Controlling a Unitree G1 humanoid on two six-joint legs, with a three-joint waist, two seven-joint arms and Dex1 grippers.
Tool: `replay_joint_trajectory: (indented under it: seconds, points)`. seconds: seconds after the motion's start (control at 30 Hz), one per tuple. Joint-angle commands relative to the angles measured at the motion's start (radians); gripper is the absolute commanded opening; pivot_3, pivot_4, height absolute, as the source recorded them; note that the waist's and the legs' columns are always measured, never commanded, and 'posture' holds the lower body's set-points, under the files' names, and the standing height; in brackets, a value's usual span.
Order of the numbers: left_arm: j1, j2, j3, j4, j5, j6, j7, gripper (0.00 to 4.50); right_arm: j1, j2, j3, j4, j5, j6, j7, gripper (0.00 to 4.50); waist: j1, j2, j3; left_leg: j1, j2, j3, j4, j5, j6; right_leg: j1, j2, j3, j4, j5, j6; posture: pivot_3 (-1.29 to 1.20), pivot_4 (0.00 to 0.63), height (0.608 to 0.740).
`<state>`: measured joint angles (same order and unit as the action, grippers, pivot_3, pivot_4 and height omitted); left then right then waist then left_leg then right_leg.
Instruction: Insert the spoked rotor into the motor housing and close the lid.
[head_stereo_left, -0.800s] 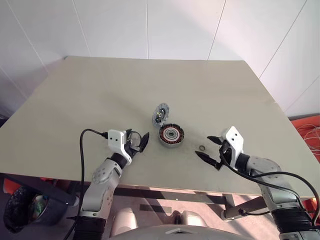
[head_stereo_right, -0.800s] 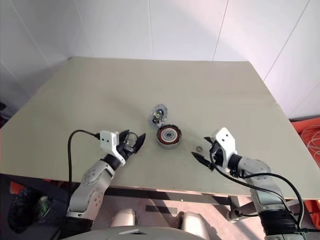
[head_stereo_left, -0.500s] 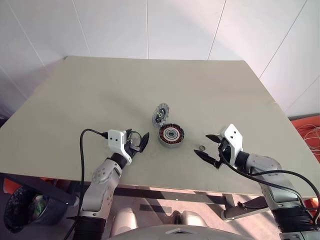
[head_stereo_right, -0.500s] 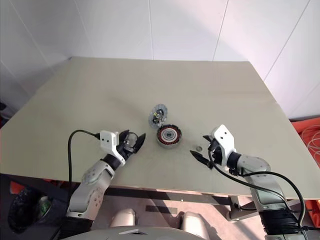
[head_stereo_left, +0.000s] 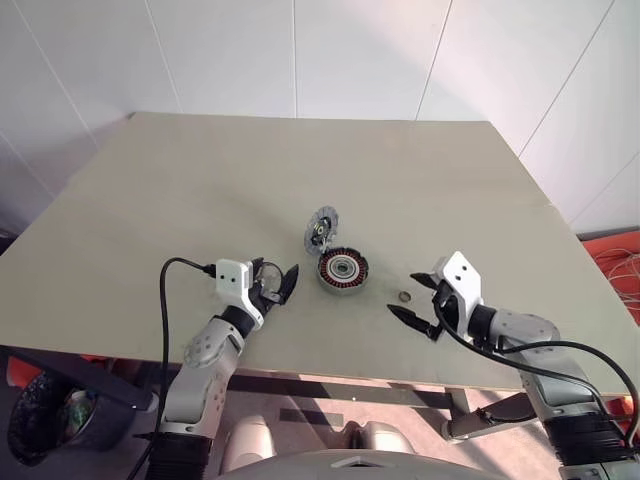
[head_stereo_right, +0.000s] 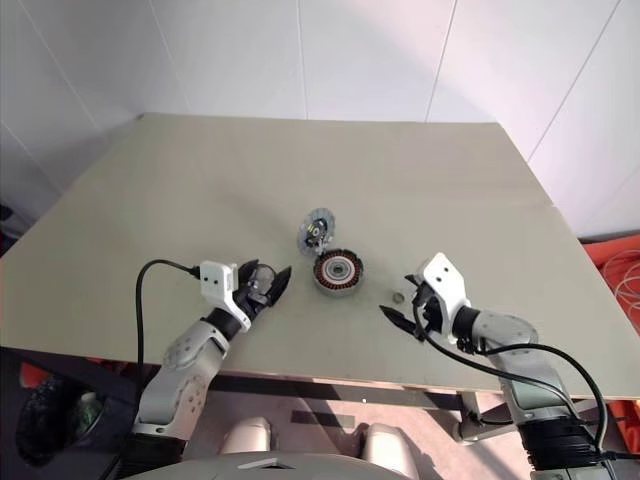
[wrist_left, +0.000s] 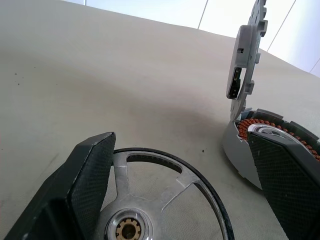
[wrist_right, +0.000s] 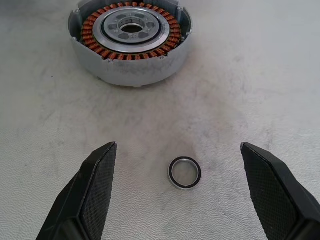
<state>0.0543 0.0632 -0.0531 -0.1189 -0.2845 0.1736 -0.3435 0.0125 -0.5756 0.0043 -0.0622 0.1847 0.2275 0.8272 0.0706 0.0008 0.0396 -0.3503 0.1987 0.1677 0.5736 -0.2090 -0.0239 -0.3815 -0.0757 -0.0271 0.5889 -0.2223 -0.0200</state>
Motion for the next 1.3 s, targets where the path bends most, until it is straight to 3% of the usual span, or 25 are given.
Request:
replay_joint_trajectory:
  seconds: [0.03,0.43,0.53,0.63,1.3]
  points:
    - [-0.010,0.003,-0.002,-0.013,0.006,-0.011,-0.002,4.50,-0.004,-0.001,0.002,-0.006,-0.001,-0.015,-0.006,4.49,0.000,0.000,0.000,0.000,0.000,0.000,0.000,0.000,0.000,0.000,0.000,0.000,0.000,0.000,0.000,0.00,0.000,0.740]
    - [-0.010,0.006,-0.002,-0.013,0.005,-0.011,-0.003,4.50,-0.016,-0.004,-0.011,-0.018,0.015,0.041,-0.034,4.49,0.000,0.000,0.000,0.000,0.000,0.000,0.000,0.000,0.000,0.000,0.000,0.000,0.000,0.000,-0.001,0.00,0.000,0.740]
    - [-0.009,0.005,-0.003,-0.014,0.006,-0.011,0.000,4.50,-0.007,-0.015,-0.006,-0.074,0.026,0.092,-0.034,3.87,0.000,0.000,0.000,0.000,0.000,0.000,0.000,0.000,0.000,0.000,0.000,0.000,0.000,0.000,0.000,0.00,0.000,0.740]
    - [-0.009,0.005,-0.003,-0.014,0.006,-0.010,-0.001,4.50,-0.007,-0.016,-0.006,-0.106,0.030,0.124,-0.037,2.91,0.000,0.000,0.000,0.000,0.000,0.000,0.001,0.000,0.000,0.000,0.000,0.000,0.001,0.000,0.000,0.00,0.000,0.740]
    - [-0.003,0.007,-0.005,-0.020,0.006,-0.006,0.000,4.50,-0.012,0.002,-0.029,-0.068,0.047,0.177,-0.056,2.91,0.000,0.000,0.000,0.000,0.000,0.000,0.001,0.000,0.000,0.001,0.000,0.000,0.001,0.000,0.000,0.00,0.000,0.740]
